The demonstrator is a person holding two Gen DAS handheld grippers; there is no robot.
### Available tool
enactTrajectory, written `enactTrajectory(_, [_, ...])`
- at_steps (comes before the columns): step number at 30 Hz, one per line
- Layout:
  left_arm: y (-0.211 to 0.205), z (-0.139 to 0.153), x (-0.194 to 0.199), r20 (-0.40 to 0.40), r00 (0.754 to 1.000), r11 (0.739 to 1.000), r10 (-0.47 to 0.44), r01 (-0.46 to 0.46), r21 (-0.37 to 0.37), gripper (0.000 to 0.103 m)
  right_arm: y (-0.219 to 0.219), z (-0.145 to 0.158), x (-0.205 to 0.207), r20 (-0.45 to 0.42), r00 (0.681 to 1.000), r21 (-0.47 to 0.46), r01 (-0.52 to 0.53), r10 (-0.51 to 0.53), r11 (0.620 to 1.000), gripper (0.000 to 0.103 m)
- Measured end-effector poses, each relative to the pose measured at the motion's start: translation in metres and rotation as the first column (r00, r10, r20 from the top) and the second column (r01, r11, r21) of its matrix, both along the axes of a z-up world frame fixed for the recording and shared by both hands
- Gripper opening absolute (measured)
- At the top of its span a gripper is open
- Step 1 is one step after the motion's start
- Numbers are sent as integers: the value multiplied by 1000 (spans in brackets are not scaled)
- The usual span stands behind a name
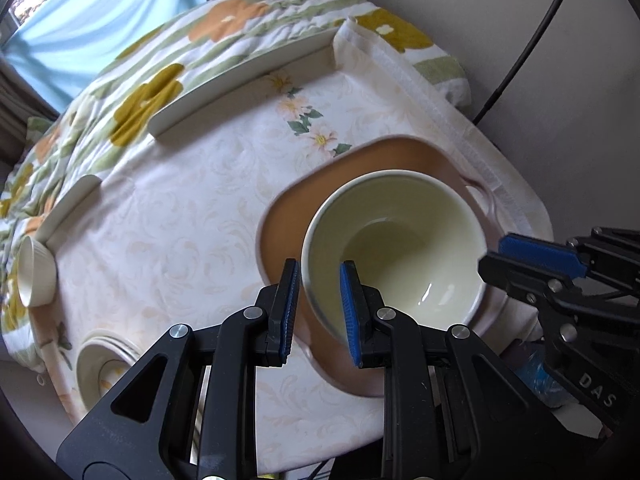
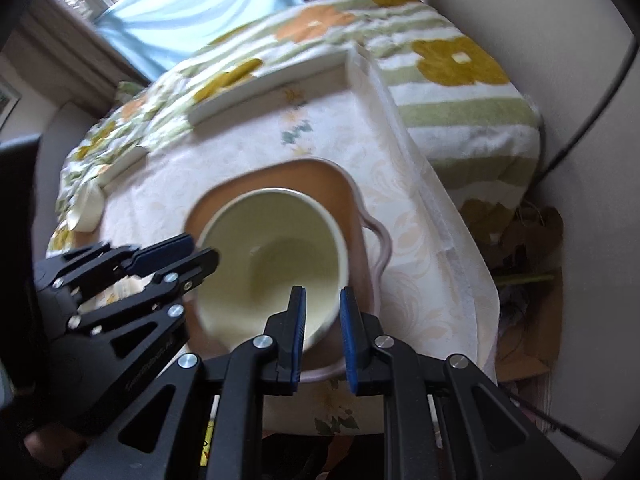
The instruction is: Organize plates and bowls
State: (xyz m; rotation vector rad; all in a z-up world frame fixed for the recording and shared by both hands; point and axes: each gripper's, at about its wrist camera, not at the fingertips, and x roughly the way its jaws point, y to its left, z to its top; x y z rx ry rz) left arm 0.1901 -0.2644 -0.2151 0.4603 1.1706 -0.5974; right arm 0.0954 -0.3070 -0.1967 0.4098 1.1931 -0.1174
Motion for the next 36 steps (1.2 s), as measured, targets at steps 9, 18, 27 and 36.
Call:
enactTrajectory(9, [26, 21, -5, 9, 997, 994, 82, -82, -68, 96, 19, 11, -35, 55, 990, -41, -126, 128, 991, 63])
enactTrajectory(18, [73, 50, -18, 80, 968, 968, 238, -230, -99, 98, 34, 36, -35, 177, 958, -78, -214, 224, 974, 101])
enactTrajectory(27, [165, 88, -16, 179, 862, 880, 475, -459, -122, 98, 89, 56, 8, 264, 852, -125, -434, 452, 892, 101])
enactTrajectory(36, [286, 100, 35, 190, 704, 730, 684, -661, -176, 102, 173, 84, 105, 355, 741, -100, -577, 570, 811, 101])
